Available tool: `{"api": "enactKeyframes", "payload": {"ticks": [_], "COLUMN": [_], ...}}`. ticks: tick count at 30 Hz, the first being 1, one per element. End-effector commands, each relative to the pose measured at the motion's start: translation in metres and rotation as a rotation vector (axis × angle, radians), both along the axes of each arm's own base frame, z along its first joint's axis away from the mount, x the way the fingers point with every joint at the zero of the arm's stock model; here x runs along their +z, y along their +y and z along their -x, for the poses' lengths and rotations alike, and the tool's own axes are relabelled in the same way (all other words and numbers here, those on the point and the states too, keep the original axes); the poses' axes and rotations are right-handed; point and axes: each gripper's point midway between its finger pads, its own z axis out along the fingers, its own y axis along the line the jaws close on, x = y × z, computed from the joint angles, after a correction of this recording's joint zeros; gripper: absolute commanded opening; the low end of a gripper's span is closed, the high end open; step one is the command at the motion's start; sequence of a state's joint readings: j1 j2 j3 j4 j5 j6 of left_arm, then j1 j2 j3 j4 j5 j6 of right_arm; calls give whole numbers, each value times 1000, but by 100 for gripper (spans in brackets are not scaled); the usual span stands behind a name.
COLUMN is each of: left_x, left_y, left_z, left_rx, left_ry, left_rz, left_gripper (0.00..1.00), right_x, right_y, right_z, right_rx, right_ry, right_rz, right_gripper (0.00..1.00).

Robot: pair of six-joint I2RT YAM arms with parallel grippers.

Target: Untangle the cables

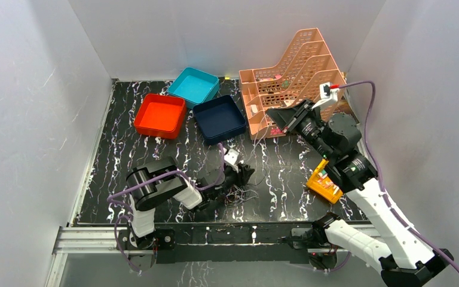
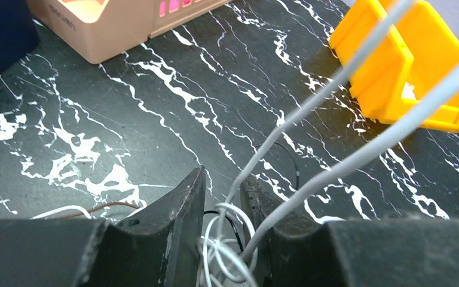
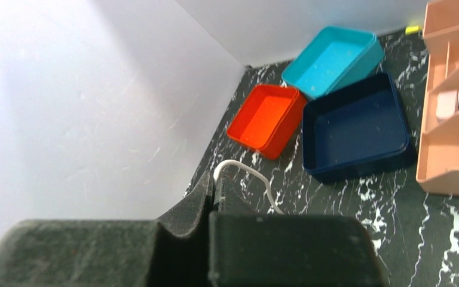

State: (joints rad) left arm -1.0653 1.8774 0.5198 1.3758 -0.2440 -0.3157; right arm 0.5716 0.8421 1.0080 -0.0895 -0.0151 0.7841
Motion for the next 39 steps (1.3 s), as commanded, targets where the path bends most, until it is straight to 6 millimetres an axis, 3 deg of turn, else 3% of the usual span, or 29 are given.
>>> {"api": "enactKeyframes", "payload": {"ticks": [1,14,17,22,30,39], "left_x": [1,-17,-13,18,74,115], "left_y": [-1,11,12,16,23,48], "left_z": [11,21,20,16,14,21], "left_rx": [-38,-40,-38,-14,-9,17], "left_ry": [28,82,67,5,-75,-86], "left_rz": [46,25,24,62,60,31], "left_gripper": [26,20,21,29,56,77], "right_x": [70,162,168,153,122,91], "right_y": [-13,-26,-27,-30,-41,-64], "right_z": [7,22,22,14,10,10], "right_rx": [-37,-63,-68,-104,-151,-238], "right_ry": [-184,-414,-439,-421,-392,-358], "right_rz": [-44,-86,-67,2,114,235], "right_gripper": [0,0,0,0,0,0]}}
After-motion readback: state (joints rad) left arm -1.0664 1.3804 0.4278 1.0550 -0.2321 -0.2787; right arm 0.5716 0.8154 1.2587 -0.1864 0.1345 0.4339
